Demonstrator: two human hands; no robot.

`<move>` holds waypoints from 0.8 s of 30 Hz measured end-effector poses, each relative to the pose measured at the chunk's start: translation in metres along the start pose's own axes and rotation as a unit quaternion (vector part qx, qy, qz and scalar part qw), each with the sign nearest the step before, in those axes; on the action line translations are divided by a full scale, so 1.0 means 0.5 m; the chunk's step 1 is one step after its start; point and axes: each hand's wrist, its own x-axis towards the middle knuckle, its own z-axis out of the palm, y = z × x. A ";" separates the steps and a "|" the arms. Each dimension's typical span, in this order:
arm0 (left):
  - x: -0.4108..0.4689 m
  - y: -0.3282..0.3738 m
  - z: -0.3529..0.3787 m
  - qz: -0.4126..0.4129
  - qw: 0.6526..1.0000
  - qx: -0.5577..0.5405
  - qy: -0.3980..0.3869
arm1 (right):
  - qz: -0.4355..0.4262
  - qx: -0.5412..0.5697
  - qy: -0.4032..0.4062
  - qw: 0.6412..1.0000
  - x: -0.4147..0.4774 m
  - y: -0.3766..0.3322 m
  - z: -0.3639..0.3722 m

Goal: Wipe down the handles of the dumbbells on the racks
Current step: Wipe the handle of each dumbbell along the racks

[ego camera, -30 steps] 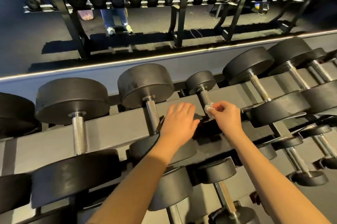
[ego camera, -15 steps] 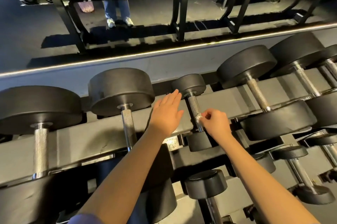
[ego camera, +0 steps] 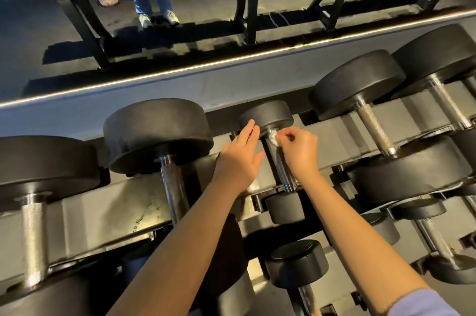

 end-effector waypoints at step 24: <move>0.020 -0.014 0.004 -0.024 0.999 0.027 -0.034 | 0.005 -0.013 -0.111 0.994 -0.010 0.039 -0.045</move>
